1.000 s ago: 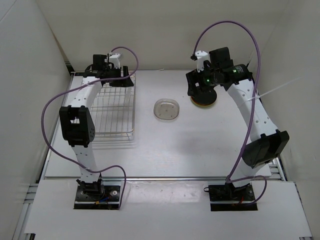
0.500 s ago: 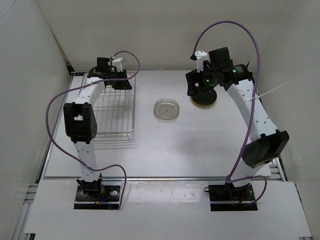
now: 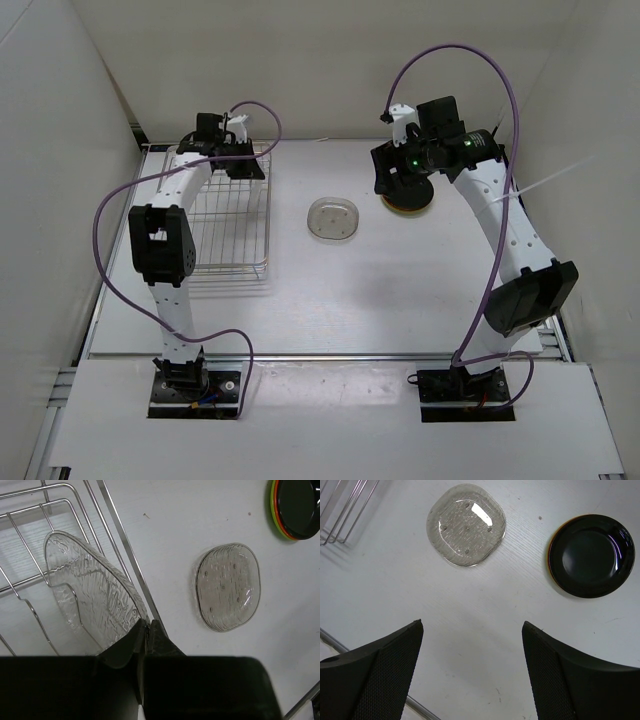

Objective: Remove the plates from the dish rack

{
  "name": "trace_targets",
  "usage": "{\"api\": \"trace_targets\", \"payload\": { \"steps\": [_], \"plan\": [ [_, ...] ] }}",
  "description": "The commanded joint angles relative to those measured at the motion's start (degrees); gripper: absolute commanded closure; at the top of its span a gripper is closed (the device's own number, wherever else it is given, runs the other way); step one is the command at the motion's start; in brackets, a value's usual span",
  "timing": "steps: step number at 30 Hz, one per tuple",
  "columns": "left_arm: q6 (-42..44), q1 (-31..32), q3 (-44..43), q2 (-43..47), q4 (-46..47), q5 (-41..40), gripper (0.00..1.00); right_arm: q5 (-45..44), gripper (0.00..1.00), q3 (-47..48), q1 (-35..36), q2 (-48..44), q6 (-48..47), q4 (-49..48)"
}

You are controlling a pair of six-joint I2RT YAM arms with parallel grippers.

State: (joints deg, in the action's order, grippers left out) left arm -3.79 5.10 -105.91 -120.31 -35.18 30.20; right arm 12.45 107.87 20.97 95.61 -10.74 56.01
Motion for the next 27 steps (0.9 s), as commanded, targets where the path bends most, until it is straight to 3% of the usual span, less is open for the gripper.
{"api": "trace_targets", "payload": {
  "steps": [1,12,17,19,22,25,27],
  "plan": [
    [0.5,0.3,-3.9,5.2,-1.4,0.0,0.89,1.1,0.17,0.1,-0.2,-2.1,0.1,-0.5],
    [2.7,0.3,-14.1,14.8,-15.2,7.1,0.89,1.2,0.17,0.7,-2.2,-4.1,0.7,-1.2],
    [15.7,4.1,-18.6,20.7,-26.4,10.4,0.89,4.8,0.16,3.7,-6.2,-8.2,4.7,-3.3],
    [20.0,7.7,-18.6,22.6,-29.1,5.3,0.89,7.2,0.13,5.8,-7.7,-8.2,6.5,-3.3],
    [26.9,19.5,-12.5,28.6,-27.0,-12.6,0.89,13.7,0.07,7.5,-9.6,-7.7,7.2,-3.3],
    [35.4,40.1,0.2,35.3,-17.6,-43.9,0.89,21.5,0.04,7.5,-10.2,-6.5,7.8,-2.7],
    [41.1,47.6,5.9,36.6,-13.5,-56.0,0.89,25.2,0.03,8.0,-10.2,-6.0,8.4,-2.7]
  ]
}}
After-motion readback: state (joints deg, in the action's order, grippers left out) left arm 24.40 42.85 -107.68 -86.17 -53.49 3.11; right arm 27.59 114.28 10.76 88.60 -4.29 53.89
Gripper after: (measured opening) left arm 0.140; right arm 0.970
